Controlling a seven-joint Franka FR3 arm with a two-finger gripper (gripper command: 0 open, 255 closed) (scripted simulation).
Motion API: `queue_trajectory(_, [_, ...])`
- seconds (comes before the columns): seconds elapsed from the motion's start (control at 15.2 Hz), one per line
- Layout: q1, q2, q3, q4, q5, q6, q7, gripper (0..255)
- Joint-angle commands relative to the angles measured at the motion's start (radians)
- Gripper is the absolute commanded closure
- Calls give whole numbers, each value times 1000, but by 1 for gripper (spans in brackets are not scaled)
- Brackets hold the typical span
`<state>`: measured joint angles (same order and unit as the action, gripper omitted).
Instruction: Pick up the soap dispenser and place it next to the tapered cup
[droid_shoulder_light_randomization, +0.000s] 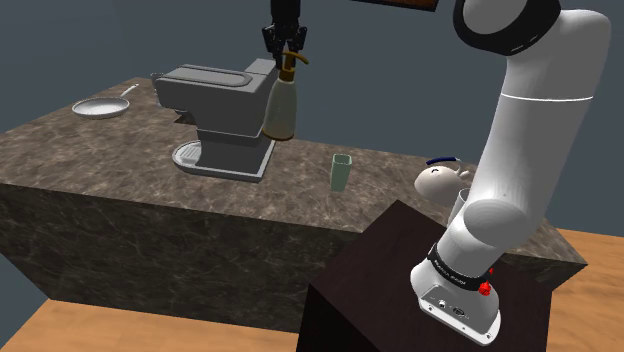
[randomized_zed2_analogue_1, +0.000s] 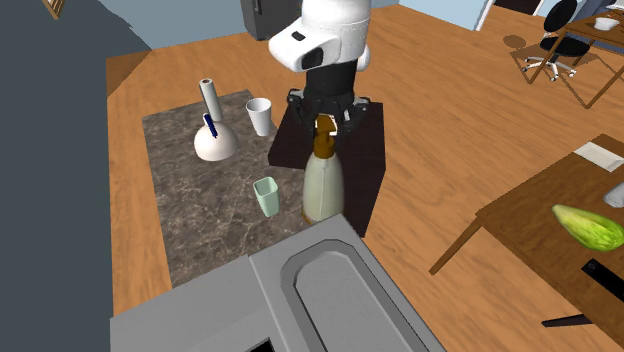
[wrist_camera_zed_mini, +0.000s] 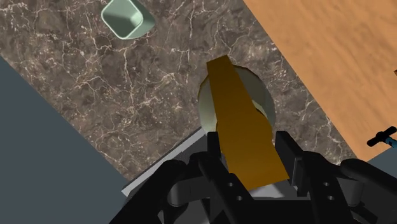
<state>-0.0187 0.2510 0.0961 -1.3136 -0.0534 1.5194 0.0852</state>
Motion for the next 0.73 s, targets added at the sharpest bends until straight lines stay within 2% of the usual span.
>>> queue_trajectory(0.0, [1,7,0,38,-1,-31,-1,255])
queue_trajectory(0.66, [12,94,1,308,-11,-214,-3,255])
